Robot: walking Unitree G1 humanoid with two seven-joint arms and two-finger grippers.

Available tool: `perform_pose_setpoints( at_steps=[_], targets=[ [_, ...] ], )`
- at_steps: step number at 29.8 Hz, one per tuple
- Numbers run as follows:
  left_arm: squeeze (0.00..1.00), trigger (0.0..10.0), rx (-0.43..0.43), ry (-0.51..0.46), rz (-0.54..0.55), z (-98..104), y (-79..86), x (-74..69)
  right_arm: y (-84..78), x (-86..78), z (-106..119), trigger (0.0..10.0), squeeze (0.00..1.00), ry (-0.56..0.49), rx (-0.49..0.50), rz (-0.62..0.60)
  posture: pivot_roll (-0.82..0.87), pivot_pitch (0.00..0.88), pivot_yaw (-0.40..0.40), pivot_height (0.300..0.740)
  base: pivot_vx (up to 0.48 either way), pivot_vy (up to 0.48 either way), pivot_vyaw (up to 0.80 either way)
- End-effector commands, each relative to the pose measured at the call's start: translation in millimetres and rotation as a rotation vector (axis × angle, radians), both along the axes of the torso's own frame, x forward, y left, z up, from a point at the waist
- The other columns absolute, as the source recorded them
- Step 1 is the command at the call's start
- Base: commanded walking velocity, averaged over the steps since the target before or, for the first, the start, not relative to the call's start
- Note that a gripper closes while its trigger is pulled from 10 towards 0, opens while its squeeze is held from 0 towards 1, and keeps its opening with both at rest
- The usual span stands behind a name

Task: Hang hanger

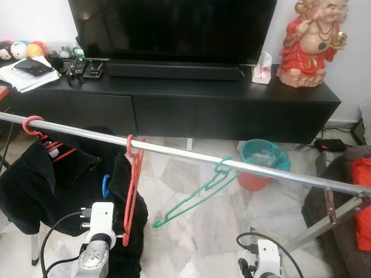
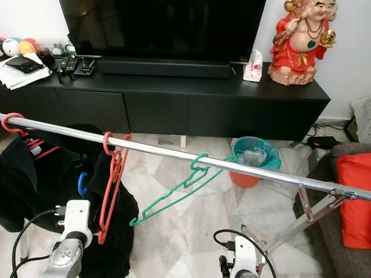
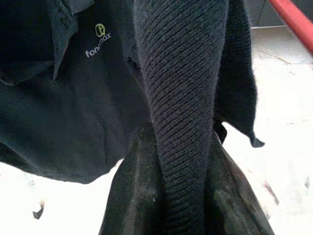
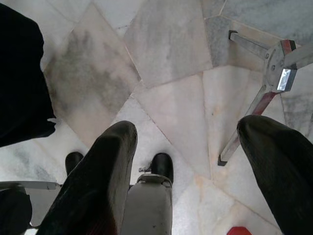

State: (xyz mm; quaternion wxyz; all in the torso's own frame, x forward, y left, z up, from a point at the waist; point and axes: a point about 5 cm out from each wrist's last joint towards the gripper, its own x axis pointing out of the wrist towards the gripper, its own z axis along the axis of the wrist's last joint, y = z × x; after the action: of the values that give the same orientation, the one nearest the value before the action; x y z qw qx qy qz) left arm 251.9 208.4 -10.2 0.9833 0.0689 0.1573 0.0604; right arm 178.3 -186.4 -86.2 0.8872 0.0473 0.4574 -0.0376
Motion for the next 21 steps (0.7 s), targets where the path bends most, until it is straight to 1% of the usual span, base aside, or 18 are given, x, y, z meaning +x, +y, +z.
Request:
perform_pose_setpoints(
  at_steps=[1,4,21],
  targets=[
    [0.00,10.0,-0.006,-0.044,0.007,6.5,0.3,4.7,-0.7,0.6,0.4,10.0,0.00,-0.007,0.000,-0.012,0.01,0.000,-0.014,0.740,-0.262,0.000,0.00],
    [0.00,10.0,-0.008,-0.043,0.012,6.7,0.6,5.1,-0.8,0.6,0.4,10.0,0.00,-0.007,0.000,-0.013,0.01,0.000,-0.014,0.740,-0.265,0.182,0.00],
    [0.00,10.0,-0.019,-0.042,0.035,7.7,4.4,7.6,-1.5,1.0,0.7,10.0,0.00,-0.005,-0.002,-0.003,0.01,0.000,-0.021,0.740,0.000,0.330,0.00]
  ],
)
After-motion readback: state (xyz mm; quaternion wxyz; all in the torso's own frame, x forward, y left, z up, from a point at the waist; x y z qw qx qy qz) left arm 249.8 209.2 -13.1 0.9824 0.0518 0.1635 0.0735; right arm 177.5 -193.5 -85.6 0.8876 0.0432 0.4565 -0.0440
